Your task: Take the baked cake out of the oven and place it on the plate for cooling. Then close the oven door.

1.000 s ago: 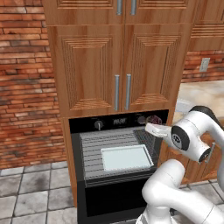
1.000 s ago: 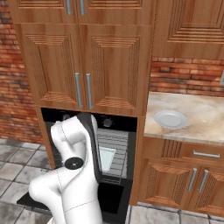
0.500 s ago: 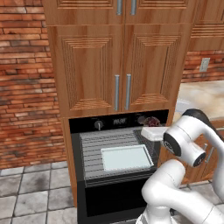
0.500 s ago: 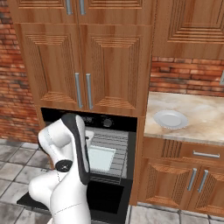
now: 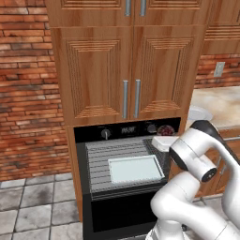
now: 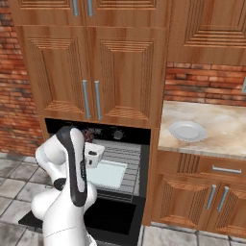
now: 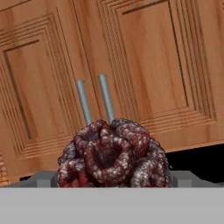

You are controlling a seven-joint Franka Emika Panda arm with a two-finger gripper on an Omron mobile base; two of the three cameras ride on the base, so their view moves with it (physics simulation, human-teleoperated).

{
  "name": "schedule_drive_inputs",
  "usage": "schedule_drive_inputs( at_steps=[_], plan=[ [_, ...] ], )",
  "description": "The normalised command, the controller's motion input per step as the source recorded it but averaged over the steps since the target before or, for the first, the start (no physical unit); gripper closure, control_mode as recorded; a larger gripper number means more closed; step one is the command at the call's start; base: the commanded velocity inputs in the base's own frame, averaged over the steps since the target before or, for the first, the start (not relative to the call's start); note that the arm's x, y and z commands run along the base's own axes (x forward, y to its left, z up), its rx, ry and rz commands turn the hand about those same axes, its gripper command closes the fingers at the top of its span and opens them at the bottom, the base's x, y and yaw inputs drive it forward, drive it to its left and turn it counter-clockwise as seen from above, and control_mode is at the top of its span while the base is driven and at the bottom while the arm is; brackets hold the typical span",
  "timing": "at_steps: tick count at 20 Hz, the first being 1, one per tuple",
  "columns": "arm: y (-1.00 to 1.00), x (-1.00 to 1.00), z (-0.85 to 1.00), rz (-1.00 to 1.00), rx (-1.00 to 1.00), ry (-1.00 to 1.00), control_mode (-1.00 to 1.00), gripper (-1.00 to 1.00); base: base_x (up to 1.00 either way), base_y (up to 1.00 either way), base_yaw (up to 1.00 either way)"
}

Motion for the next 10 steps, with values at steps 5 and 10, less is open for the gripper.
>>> schedule_drive_inputs(
  at_steps=[5,10],
  plan=[
    [-0.53,-0.29,0.25,-0.17,-0.03,0.16,-1.0,1.0,0.0,0.0,0.0],
    [-0.5,-0.27,0.28,-0.14,0.0,0.16,-1.0,1.0,0.0,0.0,0.0]
  ],
)
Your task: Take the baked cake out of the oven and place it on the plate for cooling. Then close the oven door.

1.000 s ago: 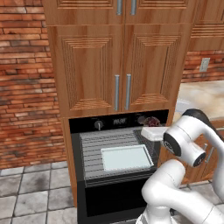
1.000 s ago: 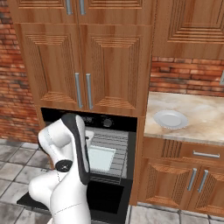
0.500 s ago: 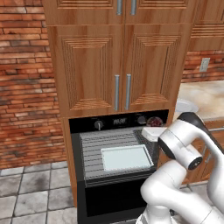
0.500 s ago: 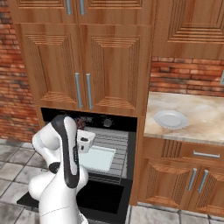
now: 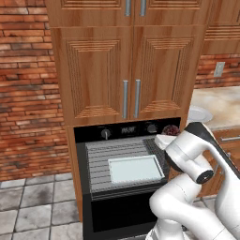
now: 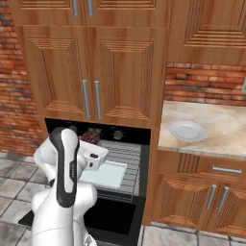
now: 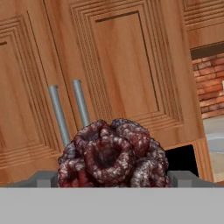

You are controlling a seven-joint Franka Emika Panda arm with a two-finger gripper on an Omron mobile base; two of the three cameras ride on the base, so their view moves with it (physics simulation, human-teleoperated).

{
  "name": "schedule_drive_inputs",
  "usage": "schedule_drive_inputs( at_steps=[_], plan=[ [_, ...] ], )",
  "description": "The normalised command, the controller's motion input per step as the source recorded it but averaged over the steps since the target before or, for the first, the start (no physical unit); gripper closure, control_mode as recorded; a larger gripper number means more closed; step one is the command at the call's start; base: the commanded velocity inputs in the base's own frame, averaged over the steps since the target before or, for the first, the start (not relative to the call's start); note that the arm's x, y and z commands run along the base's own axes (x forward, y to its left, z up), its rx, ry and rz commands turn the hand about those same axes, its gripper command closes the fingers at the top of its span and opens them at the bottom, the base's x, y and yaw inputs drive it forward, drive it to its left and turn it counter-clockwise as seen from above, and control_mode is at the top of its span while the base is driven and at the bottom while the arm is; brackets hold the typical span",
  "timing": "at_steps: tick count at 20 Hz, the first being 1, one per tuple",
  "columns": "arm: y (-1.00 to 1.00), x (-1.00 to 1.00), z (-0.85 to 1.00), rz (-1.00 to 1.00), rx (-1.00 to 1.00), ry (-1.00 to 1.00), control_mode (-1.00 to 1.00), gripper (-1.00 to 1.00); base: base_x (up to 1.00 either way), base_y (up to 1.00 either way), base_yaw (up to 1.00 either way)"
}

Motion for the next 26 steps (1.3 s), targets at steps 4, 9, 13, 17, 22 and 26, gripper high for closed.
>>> schedule_drive_inputs(
  at_steps=[4,9,13,17,22,26],
  plan=[
    [-0.48,-0.27,0.16,-0.1,0.0,0.13,-1.0,1.0,0.0,0.0,0.0],
    [-0.44,-0.22,0.04,-0.04,0.0,0.08,-1.0,1.0,0.0,0.0,0.0],
    [-0.3,-0.19,0.0,-0.01,0.0,0.03,1.0,1.0,-0.08,-0.12,0.0],
    [0.0,0.0,0.0,0.0,0.0,0.0,1.0,1.0,-0.49,-0.68,0.0],
    [0.0,0.0,0.0,0.0,0.0,0.0,1.0,1.0,-0.53,-0.94,0.0],
    [0.0,0.0,0.0,0.0,0.0,0.0,1.0,1.0,-0.48,-1.0,0.03]
  ],
)
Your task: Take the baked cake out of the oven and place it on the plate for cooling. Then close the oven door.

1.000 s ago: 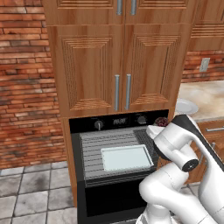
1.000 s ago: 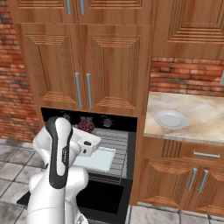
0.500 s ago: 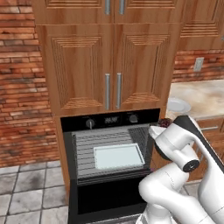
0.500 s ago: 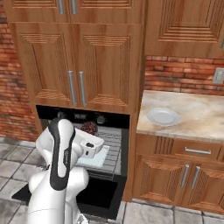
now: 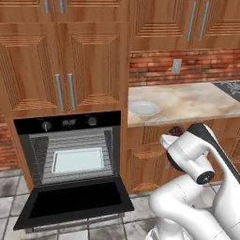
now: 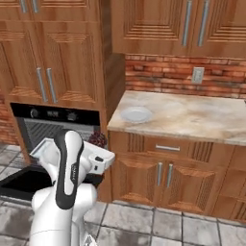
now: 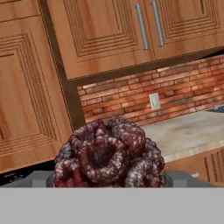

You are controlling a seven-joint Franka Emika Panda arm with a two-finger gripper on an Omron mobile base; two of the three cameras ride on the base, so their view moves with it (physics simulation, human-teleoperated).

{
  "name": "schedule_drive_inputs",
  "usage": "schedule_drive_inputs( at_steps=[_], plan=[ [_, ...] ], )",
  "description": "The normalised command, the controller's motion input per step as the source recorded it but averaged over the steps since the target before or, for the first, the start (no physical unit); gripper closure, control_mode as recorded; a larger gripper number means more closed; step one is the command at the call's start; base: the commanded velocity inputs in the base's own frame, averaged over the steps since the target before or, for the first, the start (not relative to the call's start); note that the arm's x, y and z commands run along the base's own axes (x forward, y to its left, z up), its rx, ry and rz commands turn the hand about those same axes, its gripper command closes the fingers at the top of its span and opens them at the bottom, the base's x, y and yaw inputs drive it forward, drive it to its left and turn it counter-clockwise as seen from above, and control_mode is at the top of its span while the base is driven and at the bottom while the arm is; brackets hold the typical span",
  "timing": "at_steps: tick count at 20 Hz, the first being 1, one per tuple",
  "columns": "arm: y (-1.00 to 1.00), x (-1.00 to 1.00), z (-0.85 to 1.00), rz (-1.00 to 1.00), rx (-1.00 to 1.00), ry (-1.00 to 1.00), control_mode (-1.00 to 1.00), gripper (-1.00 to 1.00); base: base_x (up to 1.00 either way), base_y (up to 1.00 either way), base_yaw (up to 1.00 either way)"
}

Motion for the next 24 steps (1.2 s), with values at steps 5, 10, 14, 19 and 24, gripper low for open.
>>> schedule_drive_inputs(
  at_steps=[5,10,14,19,24],
  plan=[
    [0.0,0.0,0.0,0.0,0.0,0.0,1.0,1.0,-0.27,-1.0,0.08],
    [0.0,0.0,0.0,0.0,0.0,0.0,1.0,1.0,-0.02,-1.0,0.23],
    [0.0,0.0,0.0,0.0,0.0,0.0,1.0,1.0,0.17,-0.83,0.42],
    [0.0,0.0,0.0,0.0,0.0,0.0,1.0,1.0,0.28,-0.76,0.58],
    [0.0,0.0,0.0,0.0,0.0,0.0,1.0,1.0,0.16,-0.62,0.53]
  ],
)
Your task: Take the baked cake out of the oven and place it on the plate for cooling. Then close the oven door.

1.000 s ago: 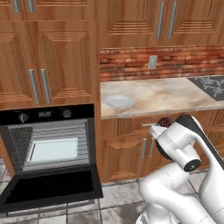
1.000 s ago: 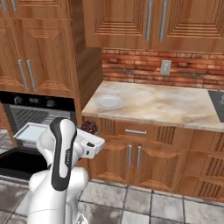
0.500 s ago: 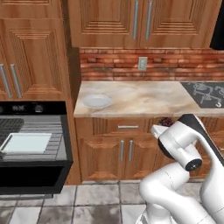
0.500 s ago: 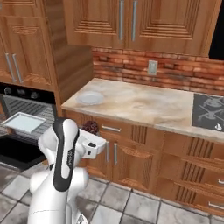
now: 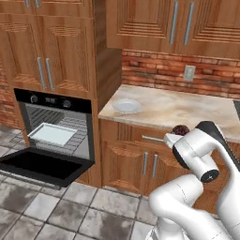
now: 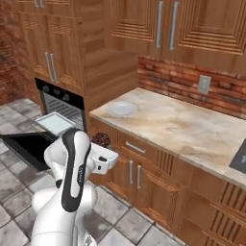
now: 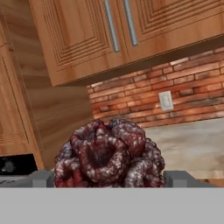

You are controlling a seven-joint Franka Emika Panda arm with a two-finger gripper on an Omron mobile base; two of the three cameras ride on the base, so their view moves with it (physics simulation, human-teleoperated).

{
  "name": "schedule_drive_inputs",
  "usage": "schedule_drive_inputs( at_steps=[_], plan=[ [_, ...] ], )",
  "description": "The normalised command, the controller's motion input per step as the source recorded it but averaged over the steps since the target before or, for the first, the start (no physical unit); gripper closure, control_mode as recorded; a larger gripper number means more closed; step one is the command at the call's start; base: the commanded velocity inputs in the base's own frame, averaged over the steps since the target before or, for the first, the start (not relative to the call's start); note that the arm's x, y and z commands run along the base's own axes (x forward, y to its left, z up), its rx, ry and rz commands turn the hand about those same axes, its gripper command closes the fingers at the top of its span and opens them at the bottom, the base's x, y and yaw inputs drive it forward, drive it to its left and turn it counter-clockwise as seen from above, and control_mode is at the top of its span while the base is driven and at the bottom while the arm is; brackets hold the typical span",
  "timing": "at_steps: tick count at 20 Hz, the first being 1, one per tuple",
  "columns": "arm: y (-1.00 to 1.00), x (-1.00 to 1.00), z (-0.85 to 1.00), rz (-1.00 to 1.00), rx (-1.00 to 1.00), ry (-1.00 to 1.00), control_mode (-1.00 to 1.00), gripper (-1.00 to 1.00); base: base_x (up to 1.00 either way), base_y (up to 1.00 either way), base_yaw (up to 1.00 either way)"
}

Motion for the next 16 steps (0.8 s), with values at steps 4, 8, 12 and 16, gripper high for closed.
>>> schedule_drive_inputs(
  at_steps=[4,8,12,16],
  plan=[
    [0.0,0.0,0.0,0.0,0.0,0.0,1.0,1.0,0.11,-0.68,0.46],
    [0.0,0.0,0.0,0.0,0.0,0.0,1.0,1.0,0.08,-0.71,0.23],
    [0.0,0.0,0.0,0.0,0.0,0.0,1.0,1.0,0.22,-0.5,0.15],
    [0.0,0.0,0.0,0.0,0.0,0.0,1.0,1.0,0.32,-0.12,0.13]
  ],
)
